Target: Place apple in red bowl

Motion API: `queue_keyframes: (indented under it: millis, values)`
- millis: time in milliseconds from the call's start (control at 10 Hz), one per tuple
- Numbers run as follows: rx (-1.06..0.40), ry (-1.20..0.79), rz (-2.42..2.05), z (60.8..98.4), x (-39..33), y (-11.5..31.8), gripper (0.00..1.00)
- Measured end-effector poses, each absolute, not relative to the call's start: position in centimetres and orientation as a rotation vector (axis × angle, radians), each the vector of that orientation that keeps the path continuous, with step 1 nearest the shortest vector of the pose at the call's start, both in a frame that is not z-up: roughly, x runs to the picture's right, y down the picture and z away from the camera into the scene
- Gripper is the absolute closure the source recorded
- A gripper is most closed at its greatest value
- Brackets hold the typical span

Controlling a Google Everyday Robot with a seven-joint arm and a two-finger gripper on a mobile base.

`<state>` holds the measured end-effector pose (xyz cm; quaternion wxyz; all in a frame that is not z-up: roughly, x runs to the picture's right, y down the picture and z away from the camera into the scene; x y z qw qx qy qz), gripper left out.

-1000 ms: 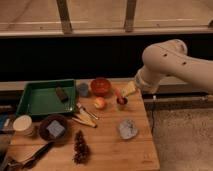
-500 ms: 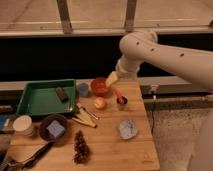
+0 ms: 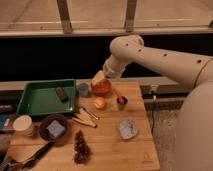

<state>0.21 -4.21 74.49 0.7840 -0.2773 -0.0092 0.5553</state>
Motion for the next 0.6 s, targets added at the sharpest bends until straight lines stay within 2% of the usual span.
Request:
queue_keyframes:
  millis: [300,600]
  values:
    - [-0.61,-0.006,1.182,74.5,0.2,-4.0,0.2]
    - [-0.662,0.052,1.115,76.4,-3.2,-0.9,0.2]
